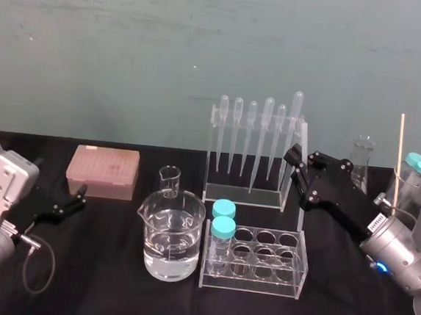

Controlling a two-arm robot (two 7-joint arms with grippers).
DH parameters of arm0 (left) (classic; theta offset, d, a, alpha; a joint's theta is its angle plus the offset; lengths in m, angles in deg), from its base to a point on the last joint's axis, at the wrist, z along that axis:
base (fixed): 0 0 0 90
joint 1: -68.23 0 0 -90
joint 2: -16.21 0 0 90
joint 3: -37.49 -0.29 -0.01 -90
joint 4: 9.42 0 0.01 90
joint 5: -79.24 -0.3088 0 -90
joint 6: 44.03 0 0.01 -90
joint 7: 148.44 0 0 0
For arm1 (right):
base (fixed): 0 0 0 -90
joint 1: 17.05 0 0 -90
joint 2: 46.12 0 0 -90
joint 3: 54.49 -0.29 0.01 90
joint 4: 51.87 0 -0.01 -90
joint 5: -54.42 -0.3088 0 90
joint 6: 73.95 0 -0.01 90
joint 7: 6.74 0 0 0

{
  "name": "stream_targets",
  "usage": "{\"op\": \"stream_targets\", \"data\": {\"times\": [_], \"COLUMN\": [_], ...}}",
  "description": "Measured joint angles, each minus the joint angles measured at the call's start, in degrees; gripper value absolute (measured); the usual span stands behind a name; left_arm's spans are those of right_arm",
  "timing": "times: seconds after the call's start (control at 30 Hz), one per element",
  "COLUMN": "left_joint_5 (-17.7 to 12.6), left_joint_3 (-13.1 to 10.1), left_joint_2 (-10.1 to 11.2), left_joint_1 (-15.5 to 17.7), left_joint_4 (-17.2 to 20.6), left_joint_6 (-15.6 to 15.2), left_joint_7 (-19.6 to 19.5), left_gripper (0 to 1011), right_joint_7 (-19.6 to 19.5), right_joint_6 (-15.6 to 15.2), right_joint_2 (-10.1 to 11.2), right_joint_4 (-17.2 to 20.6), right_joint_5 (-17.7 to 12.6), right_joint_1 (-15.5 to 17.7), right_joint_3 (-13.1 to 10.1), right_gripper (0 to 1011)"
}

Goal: Pick up the stirring rod with one hand, then place it down.

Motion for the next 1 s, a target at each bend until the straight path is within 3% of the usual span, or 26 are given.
{"op": "stream_targets", "data": {"times": [1.0], "left_joint_5": [0.0], "left_joint_3": [0.0], "left_joint_2": [0.0], "left_joint_1": [0.0], "left_joint_4": [0.0], "left_joint_6": [0.0], "left_joint_7": [0.0], "left_gripper": [1000], "right_joint_7": [-0.06], "right_joint_6": [-0.12], "right_joint_2": [0.22], "right_joint_4": [0.43], "right_joint_5": [-0.2], "right_joint_1": [0.05], "right_joint_3": [0.28], "right_gripper": [68]}}
